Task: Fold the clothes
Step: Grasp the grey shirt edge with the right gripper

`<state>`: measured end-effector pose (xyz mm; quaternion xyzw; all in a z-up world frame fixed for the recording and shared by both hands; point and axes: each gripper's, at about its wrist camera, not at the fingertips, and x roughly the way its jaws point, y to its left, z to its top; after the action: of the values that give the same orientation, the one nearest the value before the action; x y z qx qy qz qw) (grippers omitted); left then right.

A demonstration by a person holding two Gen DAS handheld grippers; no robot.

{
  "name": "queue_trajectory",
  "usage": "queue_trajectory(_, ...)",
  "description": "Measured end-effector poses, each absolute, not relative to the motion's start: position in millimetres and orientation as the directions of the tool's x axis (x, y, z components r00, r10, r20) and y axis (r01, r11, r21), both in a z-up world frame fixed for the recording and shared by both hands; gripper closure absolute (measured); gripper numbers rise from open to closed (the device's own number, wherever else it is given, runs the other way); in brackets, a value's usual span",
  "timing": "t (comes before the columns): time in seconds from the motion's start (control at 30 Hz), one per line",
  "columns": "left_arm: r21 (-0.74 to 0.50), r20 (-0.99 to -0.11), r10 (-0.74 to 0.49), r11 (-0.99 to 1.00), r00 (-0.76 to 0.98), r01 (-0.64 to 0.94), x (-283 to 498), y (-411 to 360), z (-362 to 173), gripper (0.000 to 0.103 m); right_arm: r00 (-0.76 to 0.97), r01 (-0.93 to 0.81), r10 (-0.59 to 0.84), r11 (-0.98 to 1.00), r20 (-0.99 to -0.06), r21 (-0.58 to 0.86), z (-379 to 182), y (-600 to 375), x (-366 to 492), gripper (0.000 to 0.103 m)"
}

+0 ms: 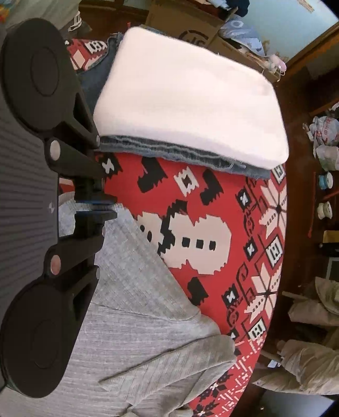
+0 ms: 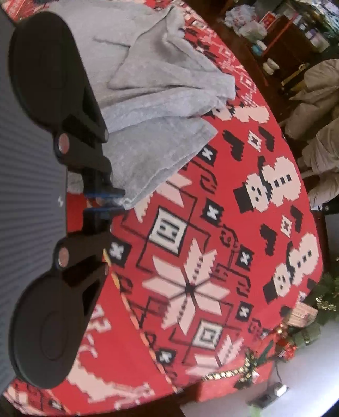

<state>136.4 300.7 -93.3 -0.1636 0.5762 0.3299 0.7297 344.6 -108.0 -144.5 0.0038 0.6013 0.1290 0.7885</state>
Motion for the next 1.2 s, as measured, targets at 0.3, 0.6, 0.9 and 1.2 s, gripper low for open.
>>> queue_trajectory(0.3, 0.170, -0.949, 0.299, 0.750, 0.099, -0.640, 129, 295, -91, 0.098, 0.231, -0.052, 0.085, 0.996, -0.969, 0.075, -132, -161, 321, 0.097)
queue_trajectory(0.6, 0.157, -0.963, 0.261, 0.744, 0.067, -0.649, 125, 301, -104, 0.096, 0.346, -0.073, 0.094, 0.995, -0.934, 0.073, -121, -155, 330, 0.062)
queue_trajectory(0.9, 0.156, -0.963, 0.261, 0.746, 0.069, -0.647, 128, 303, -106, 0.096, 0.276, -0.406, 0.224, 0.909, -0.935, 0.097, -141, -93, 404, 0.060)
queue_trajectory(1.2, 0.167, -0.960, 0.272, 0.750, 0.068, -0.640, 129, 302, -103, 0.096, 0.359, -0.367, 0.125, 0.930, -0.925, -0.017, -127, -100, 405, 0.101)
